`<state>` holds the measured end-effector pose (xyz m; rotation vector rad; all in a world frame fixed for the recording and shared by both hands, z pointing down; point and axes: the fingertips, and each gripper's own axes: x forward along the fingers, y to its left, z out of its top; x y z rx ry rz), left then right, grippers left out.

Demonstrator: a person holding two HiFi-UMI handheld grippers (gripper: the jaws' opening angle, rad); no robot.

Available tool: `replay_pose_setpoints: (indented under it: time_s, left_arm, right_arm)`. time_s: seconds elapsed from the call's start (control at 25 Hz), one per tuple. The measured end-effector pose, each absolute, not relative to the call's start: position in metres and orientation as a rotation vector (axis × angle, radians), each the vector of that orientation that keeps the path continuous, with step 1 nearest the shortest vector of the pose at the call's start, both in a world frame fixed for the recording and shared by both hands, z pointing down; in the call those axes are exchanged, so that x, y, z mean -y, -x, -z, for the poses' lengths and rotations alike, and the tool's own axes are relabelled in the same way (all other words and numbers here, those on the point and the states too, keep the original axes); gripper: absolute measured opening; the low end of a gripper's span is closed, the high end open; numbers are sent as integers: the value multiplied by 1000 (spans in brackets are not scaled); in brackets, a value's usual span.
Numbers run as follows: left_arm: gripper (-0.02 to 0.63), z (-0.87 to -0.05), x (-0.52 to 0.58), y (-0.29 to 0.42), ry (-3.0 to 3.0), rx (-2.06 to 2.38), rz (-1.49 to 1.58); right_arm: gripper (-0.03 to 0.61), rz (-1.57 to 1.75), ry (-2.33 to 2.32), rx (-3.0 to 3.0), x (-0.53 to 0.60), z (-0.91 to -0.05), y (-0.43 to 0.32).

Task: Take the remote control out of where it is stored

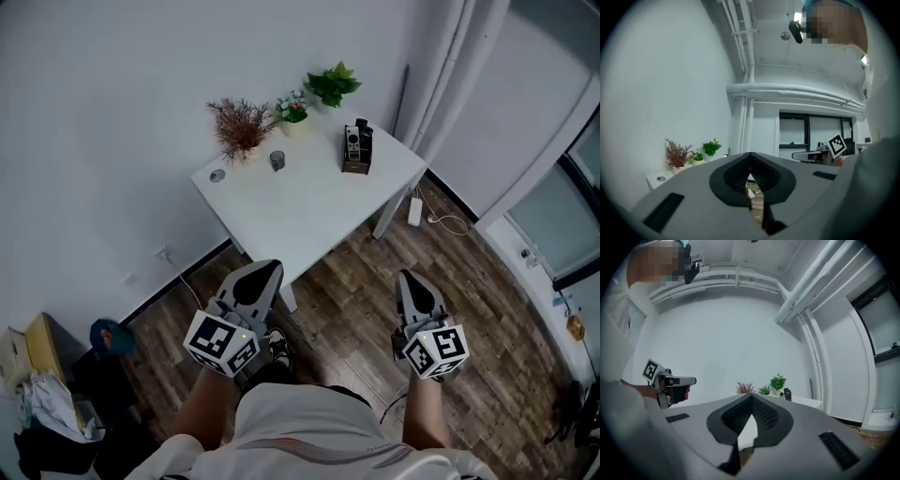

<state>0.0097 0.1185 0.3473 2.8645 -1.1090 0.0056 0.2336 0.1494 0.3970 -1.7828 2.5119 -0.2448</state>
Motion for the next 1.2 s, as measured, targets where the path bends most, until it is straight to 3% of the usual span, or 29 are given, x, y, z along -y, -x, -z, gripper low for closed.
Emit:
replay_pose_setpoints:
  time_s: [0.4, 0.72, 1.2]
  left_arm:
    - [5, -343, 31, 48, -2872, 1043, -3]
    - [5, -352, 88, 63, -2857, 974, 17]
    - [5, -353, 112, 36, -2782, 1125, 16]
  right_arm:
    - [17, 250, 1883, -2485, -9, -382, -180]
    - [18, 194, 1987, -2507, 48, -381, -154]
    - [18, 217, 1966, -2521, 99, -395, -199]
